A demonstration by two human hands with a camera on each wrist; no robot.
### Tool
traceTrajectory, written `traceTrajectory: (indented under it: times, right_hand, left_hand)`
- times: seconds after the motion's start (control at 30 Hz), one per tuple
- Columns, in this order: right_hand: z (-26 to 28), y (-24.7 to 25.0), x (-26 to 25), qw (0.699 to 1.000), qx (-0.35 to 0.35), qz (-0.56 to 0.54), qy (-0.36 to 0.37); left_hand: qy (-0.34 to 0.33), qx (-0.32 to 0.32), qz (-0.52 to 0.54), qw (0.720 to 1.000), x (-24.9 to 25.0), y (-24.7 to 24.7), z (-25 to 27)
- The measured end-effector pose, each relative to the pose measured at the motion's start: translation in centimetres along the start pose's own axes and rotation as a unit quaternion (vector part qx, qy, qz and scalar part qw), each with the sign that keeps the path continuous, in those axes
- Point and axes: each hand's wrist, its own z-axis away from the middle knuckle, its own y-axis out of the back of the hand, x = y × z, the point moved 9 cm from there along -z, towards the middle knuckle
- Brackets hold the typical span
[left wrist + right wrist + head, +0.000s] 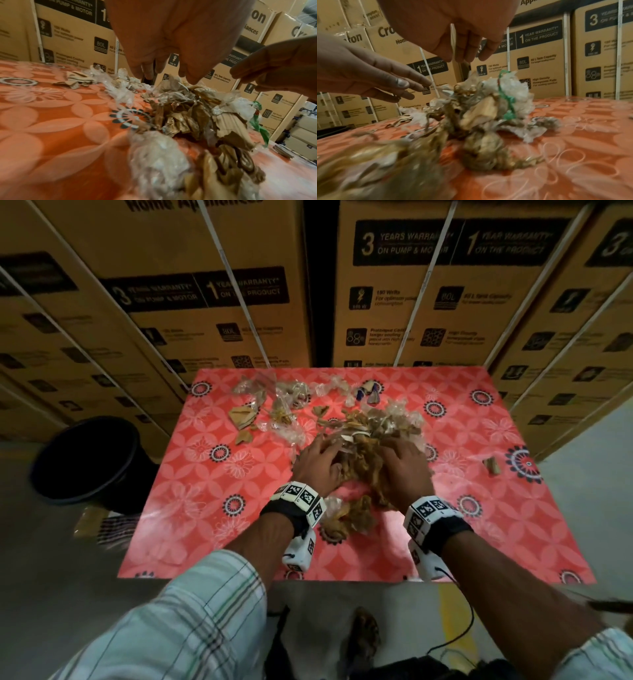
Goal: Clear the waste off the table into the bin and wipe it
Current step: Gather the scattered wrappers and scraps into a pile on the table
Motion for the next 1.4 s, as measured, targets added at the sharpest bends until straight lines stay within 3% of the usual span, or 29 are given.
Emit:
traceTrajectory:
  times: [0.17,0.3,0.57,0.73,0.93,1.07,1.4]
  right_hand:
    - [2.7,-3.3,-5.3,0.997,-0.067,-0.029,0.003]
    - [5.9,-5.6,-8.8,0.989,-0.136,-0.052,0.013]
    - [10.0,-10.2,-9.0,0.966,-0.255,-0.039,-0.034]
    - [9.5,-8.1,-8.3,0.966,-0.235,-0.024,-0.105]
    - [6.4,-6.1,-12.3,0.982,-0.174,0.000,-0.076]
    - [2.7,-5.4,-15.7,0.989,-0.136,-0.045,-0.046]
    - [-6.3,-10.7,-17.0,0.982,-0.166,-0.086,-0.030]
  left_hand:
    - [0.015,-0.002,0.018,1.000,-3.9,0.4,3.7]
    - [-0.015,-0.093,0.027,0.995,-5.1,-2.5,5.6]
    - [-0.052,-0.148,0.058,0.986,-4.5,-5.4,7.1]
    - [-0.079,-0.175,0.061,0.980,-3.3,-4.8,7.2]
    - [-0.065,-0.147,0.058,0.985,-5.5,0.1,7.0]
    - [-0.045,-0.108,0.066,0.991,-8.6,3.9,6.1]
    - [0.036,-0.054,0.067,0.996,-15.5,6.7,1.8]
